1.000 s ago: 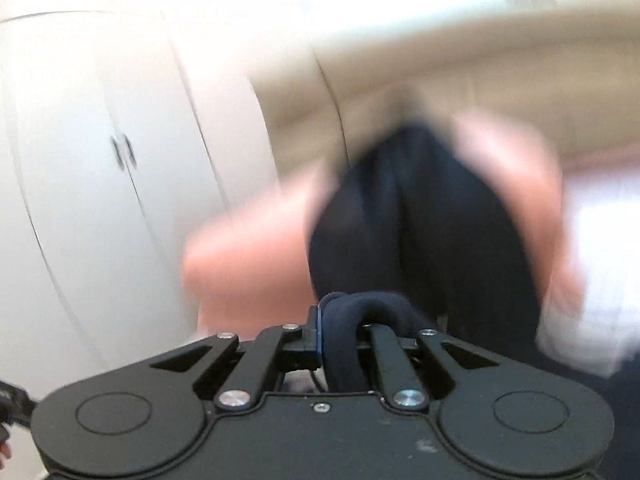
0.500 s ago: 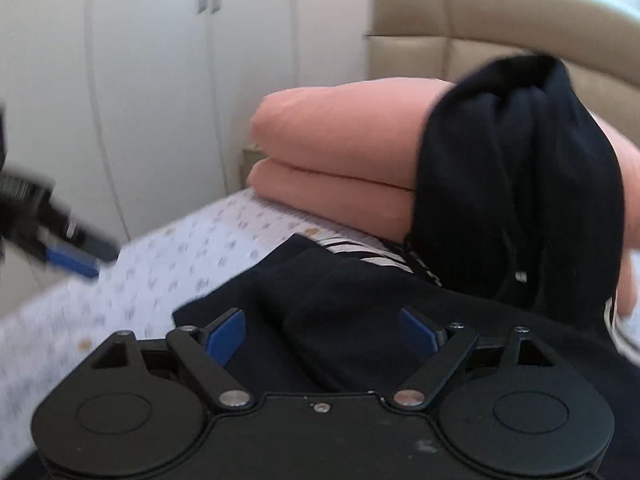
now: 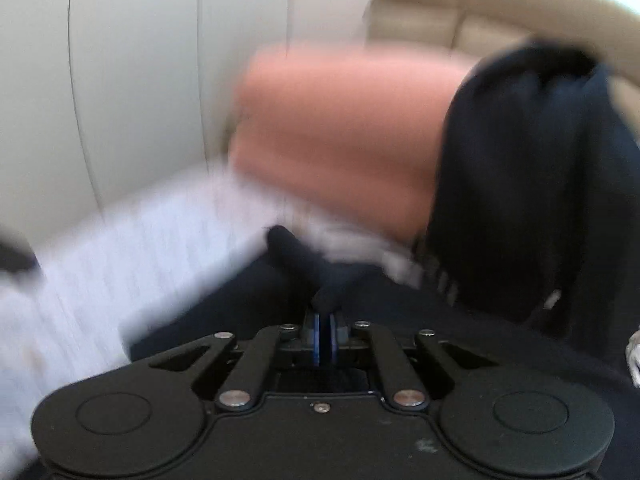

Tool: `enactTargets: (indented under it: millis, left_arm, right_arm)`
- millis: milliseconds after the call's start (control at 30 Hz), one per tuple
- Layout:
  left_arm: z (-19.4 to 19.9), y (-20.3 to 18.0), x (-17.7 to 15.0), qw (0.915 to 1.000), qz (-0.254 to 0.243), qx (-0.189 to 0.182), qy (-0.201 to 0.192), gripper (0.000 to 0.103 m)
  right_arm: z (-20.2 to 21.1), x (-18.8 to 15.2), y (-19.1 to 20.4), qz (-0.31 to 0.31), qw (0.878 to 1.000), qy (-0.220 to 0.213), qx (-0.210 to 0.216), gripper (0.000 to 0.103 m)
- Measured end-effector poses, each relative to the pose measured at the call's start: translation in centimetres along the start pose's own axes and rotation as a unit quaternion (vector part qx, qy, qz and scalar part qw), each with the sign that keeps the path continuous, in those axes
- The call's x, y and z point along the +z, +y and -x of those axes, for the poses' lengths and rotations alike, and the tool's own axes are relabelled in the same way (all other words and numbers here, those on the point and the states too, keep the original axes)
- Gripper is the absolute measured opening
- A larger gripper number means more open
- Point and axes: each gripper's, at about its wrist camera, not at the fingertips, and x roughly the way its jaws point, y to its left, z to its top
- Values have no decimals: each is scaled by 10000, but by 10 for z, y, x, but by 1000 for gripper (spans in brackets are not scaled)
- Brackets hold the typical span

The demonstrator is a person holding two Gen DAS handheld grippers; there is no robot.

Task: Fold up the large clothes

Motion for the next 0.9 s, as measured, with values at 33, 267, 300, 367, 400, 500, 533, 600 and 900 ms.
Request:
enactTargets:
  millis: [33,267,300,367,400,500,533,600,900]
  left_arm:
    - [0,1,0,10000,-1,-1,-23,97]
    - [-18,3,8,9996,190,18,223,98]
    - [-20,0,10,9997,94,25,222,98]
    - [-29,-12,22,9996,-141,0,236,98]
    - [-34,-19,31,9994,-237,-72,258,98]
    - [-56,-46,61,9976,-542,-365,222,98]
    - [-62,-56,71,9969,-627,-435,194,98]
    - [-79,-81,96,9949,-812,-589,88,98]
    - [-176,-171,197,9912,-1155,-647,-48,99]
  right_arm:
    - [18,8,0,4,9994,-346,14,7]
    - [20,5,-10,72,9925,641,1036,96]
    - [26,3,-18,17,9932,644,971,96]
    - [36,5,-42,-191,9953,546,778,96]
    - [42,8,-55,-275,9964,468,651,96]
    - [55,23,-103,-578,9980,212,119,96]
    - [59,29,-122,-690,9975,112,-84,96]
    - [66,43,-154,-876,9953,-64,-408,96]
    - [32,111,-249,-1295,9845,-421,-1103,96]
